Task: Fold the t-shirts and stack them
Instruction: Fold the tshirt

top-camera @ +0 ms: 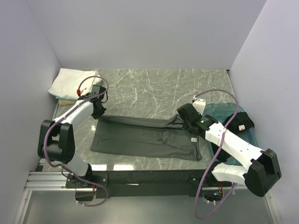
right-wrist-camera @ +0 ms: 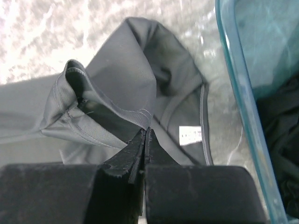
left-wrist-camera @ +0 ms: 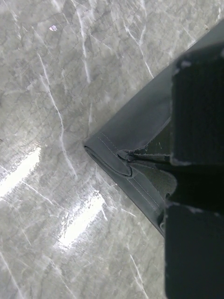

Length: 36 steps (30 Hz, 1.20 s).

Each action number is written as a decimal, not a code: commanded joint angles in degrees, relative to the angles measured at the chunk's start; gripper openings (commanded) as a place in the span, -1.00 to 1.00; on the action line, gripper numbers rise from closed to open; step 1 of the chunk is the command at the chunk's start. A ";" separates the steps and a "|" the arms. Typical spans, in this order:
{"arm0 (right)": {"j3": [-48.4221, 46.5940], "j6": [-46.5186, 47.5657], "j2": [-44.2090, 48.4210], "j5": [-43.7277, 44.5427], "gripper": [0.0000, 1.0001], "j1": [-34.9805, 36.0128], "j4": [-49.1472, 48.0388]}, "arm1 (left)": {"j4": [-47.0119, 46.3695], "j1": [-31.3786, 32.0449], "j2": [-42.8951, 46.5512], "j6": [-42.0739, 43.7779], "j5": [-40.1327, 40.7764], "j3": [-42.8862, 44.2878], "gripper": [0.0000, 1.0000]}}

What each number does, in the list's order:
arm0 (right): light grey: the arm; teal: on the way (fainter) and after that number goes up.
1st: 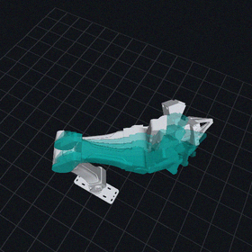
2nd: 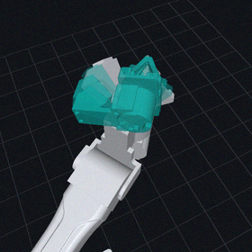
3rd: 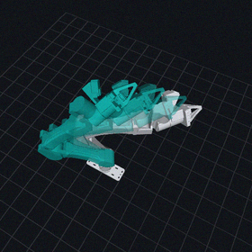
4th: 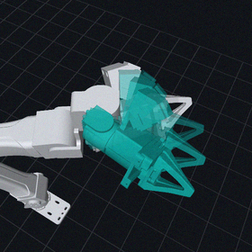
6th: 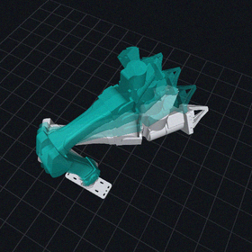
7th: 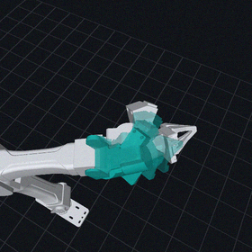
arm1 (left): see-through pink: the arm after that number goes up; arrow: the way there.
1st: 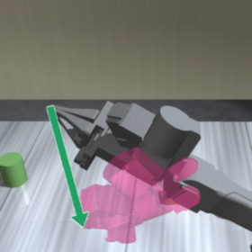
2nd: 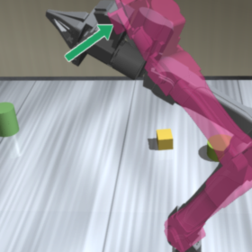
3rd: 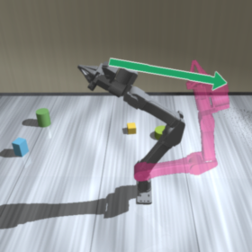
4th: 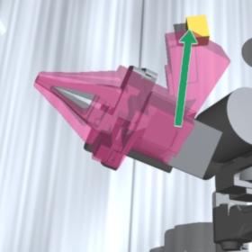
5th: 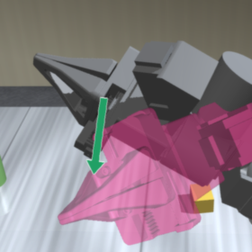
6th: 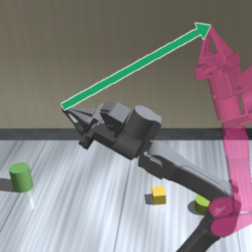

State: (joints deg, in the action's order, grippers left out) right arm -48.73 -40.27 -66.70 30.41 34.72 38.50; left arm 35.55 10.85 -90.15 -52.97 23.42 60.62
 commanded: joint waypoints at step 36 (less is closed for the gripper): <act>16.30 -6.15 19.17 -11.96 0.17 15.47 -12.38 | 2.78 0.83 20.62 -7.06 -2.75 -9.29 0.99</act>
State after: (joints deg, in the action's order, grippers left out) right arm -30.06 -52.47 -44.71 19.51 50.00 34.98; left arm 40.77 11.03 -71.72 -60.80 23.59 49.54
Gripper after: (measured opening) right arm 0.576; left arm 0.993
